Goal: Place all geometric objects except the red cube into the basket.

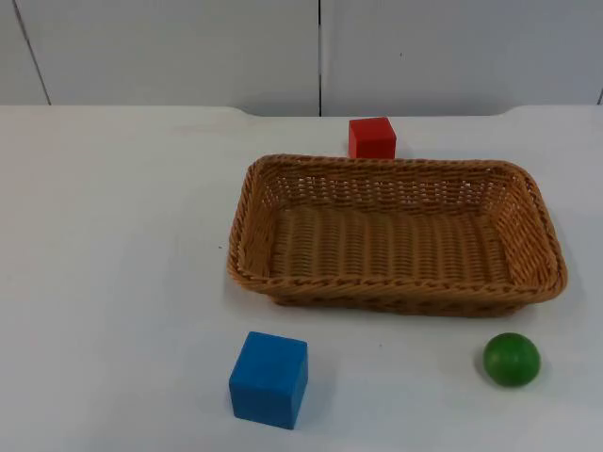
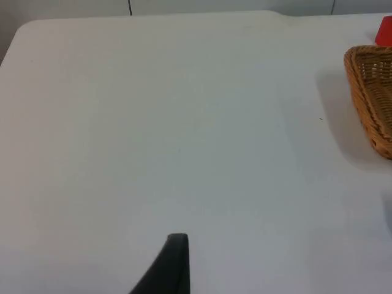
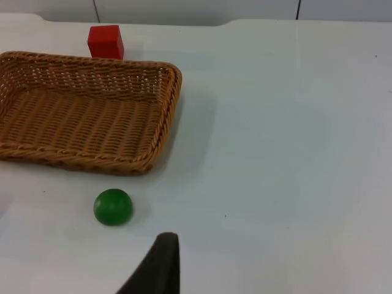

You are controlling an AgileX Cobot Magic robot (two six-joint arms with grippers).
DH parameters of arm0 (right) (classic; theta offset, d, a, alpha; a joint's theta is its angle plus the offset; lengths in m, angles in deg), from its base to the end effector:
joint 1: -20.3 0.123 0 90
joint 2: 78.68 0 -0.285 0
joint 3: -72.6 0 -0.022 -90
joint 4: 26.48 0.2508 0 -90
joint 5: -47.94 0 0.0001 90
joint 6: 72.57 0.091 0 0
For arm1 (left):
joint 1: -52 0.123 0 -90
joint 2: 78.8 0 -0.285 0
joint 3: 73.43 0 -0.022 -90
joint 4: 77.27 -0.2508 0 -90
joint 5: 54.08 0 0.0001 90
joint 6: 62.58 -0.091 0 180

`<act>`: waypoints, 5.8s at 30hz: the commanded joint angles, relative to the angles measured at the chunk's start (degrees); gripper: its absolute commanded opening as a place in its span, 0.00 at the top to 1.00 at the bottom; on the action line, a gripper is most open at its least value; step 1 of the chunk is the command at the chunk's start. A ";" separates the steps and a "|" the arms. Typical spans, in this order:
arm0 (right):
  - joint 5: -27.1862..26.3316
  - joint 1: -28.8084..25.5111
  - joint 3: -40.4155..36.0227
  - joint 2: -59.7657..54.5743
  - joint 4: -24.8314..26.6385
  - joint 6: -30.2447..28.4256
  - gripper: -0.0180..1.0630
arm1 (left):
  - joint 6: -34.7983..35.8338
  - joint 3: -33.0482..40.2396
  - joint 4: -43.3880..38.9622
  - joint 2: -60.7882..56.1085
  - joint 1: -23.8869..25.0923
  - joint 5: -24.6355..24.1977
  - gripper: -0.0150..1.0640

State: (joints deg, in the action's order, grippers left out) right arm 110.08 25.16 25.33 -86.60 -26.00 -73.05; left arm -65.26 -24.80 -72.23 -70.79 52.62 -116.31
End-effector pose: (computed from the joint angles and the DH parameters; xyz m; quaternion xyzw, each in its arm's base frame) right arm -0.0082 0.0000 0.2816 -0.0400 0.8532 0.0241 0.5195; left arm -0.0053 -0.0071 0.2752 0.0176 0.8600 -0.0293 0.5091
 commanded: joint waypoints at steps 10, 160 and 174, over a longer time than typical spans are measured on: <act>-7.60 -0.46 8.32 -16.21 1.25 -0.38 0.01 | 3.28 -5.15 0.71 10.84 0.14 1.75 0.01; -22.62 -0.46 12.32 -57.99 1.00 -1.45 0.01 | -1.99 -65.87 2.06 128.69 -34.08 22.47 0.87; -22.72 -0.46 12.32 -57.99 1.00 -1.45 0.01 | -1.99 -65.98 6.32 130.04 -34.08 20.74 0.19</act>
State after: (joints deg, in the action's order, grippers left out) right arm 88.11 25.16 37.35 -144.57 -24.89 -74.03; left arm -67.07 -90.43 -67.52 59.89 18.80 -94.98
